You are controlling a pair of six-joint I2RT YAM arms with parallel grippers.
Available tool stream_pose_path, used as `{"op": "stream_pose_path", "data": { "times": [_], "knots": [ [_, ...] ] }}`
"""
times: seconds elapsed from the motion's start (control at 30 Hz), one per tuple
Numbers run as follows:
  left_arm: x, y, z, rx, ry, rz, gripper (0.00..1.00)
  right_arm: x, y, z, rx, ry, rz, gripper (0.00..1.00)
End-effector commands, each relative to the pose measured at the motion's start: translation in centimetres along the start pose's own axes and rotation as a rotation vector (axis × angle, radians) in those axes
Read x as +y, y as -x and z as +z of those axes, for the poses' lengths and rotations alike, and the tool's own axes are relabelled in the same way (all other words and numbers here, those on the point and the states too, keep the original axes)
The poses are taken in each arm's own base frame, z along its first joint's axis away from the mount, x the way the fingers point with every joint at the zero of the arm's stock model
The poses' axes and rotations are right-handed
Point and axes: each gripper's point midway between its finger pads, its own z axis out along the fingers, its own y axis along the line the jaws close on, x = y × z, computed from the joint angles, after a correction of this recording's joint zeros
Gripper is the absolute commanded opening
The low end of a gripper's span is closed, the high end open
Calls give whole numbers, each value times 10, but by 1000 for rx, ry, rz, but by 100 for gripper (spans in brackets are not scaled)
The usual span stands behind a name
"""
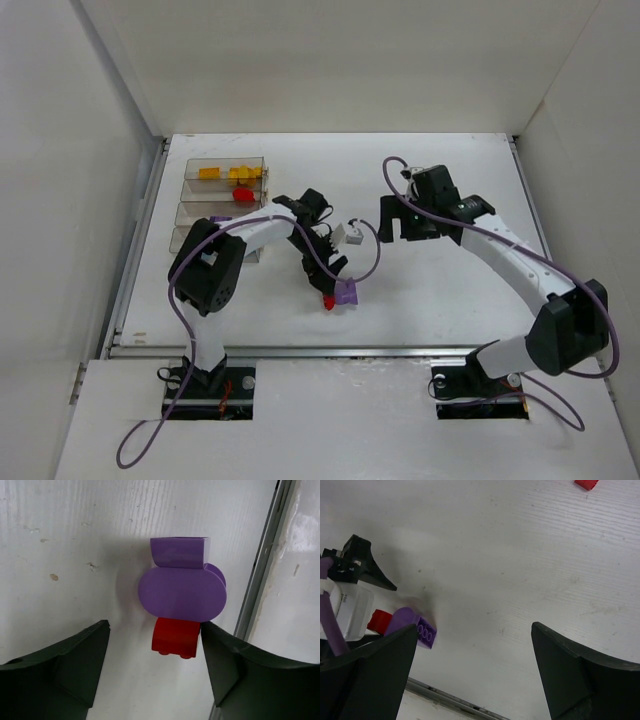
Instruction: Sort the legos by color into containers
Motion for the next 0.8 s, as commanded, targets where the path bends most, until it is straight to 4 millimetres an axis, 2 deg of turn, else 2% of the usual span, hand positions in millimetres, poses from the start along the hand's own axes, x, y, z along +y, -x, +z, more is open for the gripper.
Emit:
{"op": "stream_pose_path", "data": {
  "times": [0.0, 0.13, 0.2, 0.3, 0.37, 0.4, 0.43, 0.47, 0.63, 0.73, 0.77],
  "knots": [
    [-2, 9, -5, -23, 60, -36, 69, 10, 15, -10, -81, 32, -1, 100],
    [-8, 7, 2, -18, 24, -29, 51, 9, 11, -8, -72, 29, 0, 100],
    [-14, -4, 7, 12, 5, -36, 46, 9, 11, -8, -72, 29, 0, 100],
    [-17, -9, 6, 32, -7, -20, 39, 7, 13, -10, -75, 20, -9, 100],
    [-19, -8, 6, 27, -17, -20, 30, 7, 13, -10, -75, 20, -9, 100],
    [-19, -4, 7, 6, -24, -8, 23, 7, 13, -10, -75, 20, -9, 100],
    [-22, -2, 7, -3, -39, -34, 7, 7, 13, -10, -75, 20, -18, 100],
    [-20, 4, 8, -18, -41, -36, 0, 7, 13, -10, -75, 20, -18, 100],
    [-20, 19, -1, -44, -21, -2, 0, 12, 19, -17, -91, 39, -21, 100],
    [-16, 41, -29, -84, 93, 119, 0, 16, 37, -37, -159, 37, -25, 100],
    [-7, 53, -40, -105, 176, 172, 0, 17, 42, -42, -181, 36, -16, 100]
  ]
}}
